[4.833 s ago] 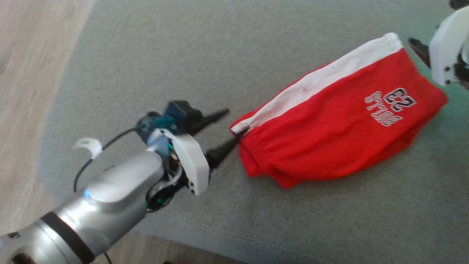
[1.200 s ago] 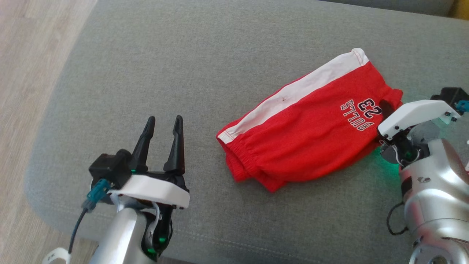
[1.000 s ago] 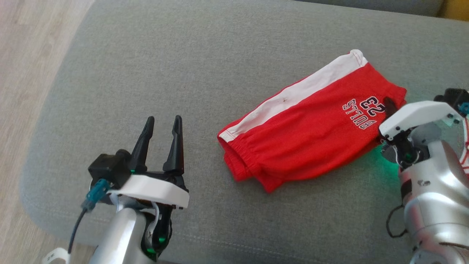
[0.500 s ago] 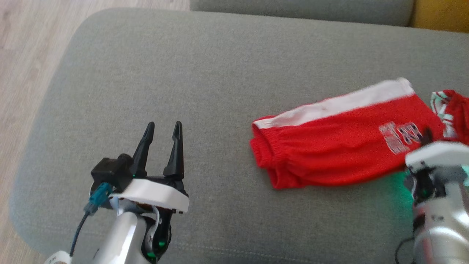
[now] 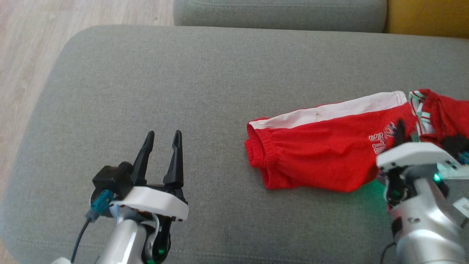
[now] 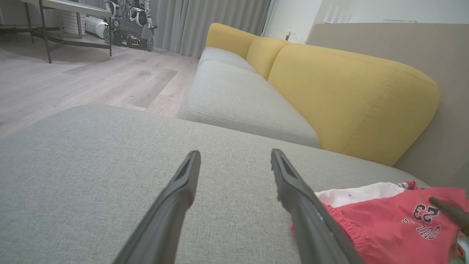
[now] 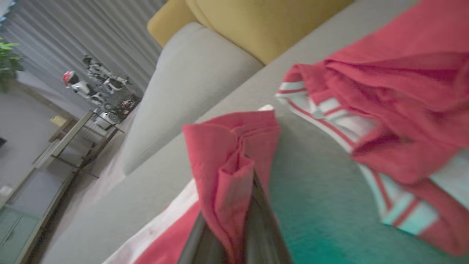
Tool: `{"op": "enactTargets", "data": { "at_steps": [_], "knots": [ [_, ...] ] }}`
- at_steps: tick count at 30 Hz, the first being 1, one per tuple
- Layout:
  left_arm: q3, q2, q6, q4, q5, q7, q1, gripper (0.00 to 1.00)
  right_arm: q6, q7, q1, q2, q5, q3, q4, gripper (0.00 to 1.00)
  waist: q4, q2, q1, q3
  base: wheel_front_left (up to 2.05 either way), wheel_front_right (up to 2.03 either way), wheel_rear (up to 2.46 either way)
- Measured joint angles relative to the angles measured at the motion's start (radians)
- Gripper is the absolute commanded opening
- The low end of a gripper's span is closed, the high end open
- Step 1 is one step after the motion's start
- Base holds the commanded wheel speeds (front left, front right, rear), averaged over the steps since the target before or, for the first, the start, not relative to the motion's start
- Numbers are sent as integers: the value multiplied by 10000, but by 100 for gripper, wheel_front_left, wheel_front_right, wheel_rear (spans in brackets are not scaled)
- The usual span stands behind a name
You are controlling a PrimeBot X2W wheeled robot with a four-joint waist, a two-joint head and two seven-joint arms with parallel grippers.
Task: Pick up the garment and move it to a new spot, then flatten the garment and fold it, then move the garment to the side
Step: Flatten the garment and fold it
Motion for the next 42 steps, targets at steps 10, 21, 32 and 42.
{"op": "enactTargets", "data": {
  "at_steps": [10, 21, 32, 42],
  "knots": [
    [33, 0, -4, 75, 4, 0, 69, 100, 2, -328, 824, -2, 1732, 4650, -2416, 0, 124, 0, 0, -419, 0, 0, 0],
    [69, 4, 2, 81, 23, 0, 423, 100, 0, -142, 1734, -6, 1918, 6941, -3563, 0, 360, 0, 0, -609, 0, 0, 0],
    [65, 6, 8, 96, 19, 0, 427, 100, 0, 150, 1755, -238, 1432, 8504, -3421, 0, 418, 0, 0, -556, 0, 0, 0],
    [71, 4, 23, 130, 17, 0, 430, 100, 2, 598, 1824, -493, 876, 9611, -3172, 100, 358, 0, 0, -642, 0, 0, 0]
  ]
}}
